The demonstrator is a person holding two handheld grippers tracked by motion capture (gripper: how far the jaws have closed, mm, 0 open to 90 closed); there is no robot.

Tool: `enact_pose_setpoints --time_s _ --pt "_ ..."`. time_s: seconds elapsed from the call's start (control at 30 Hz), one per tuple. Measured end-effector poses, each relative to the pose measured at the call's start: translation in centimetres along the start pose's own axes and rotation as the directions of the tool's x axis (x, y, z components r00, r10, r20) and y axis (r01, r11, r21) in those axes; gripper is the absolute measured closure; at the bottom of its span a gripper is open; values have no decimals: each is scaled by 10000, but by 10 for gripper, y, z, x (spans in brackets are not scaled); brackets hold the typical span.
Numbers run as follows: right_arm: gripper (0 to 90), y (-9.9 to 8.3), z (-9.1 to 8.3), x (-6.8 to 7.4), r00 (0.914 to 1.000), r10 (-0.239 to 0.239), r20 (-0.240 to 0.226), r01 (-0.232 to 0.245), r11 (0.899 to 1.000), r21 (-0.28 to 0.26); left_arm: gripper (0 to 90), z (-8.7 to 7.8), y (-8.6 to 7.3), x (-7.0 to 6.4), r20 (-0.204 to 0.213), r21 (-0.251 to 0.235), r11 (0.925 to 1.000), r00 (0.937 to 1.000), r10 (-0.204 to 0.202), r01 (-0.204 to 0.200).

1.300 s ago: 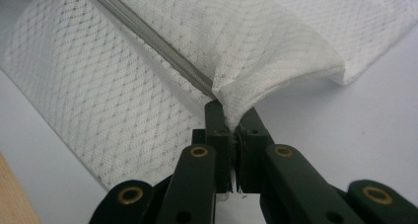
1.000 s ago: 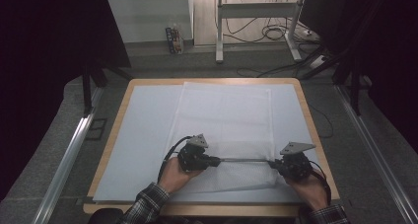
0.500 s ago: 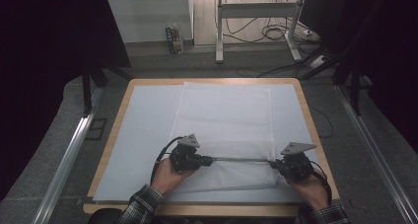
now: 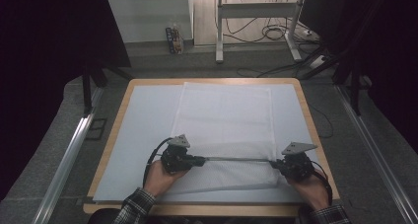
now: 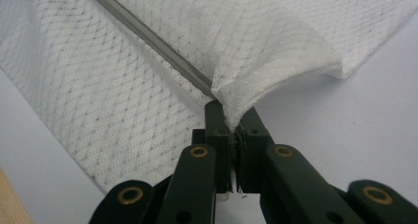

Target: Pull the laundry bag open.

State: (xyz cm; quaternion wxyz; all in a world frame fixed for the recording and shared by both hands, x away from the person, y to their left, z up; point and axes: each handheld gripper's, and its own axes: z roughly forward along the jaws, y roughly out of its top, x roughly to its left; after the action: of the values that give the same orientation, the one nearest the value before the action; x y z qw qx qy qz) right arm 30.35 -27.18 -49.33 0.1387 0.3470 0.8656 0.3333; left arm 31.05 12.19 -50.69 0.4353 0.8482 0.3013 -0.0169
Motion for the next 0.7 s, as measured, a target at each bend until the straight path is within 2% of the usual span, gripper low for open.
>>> enact_pose_setpoints --time_s 0.47,0.57,0.7 --pt "858 0 0 0 10000 30 -93 -31 10000 -83 872 -11 -8 2 -122 -83 9999 9998 -142 141" --pt "858 0 0 0 10000 2 -41 -3 10000 -68 873 -12 -10 1 -276 3 10000 9996 -81 81" --pt "858 -1 -1 -1 10000 25 7 -25 9999 -100 872 -20 -14 4 -255 -203 9993 9992 -320 315"
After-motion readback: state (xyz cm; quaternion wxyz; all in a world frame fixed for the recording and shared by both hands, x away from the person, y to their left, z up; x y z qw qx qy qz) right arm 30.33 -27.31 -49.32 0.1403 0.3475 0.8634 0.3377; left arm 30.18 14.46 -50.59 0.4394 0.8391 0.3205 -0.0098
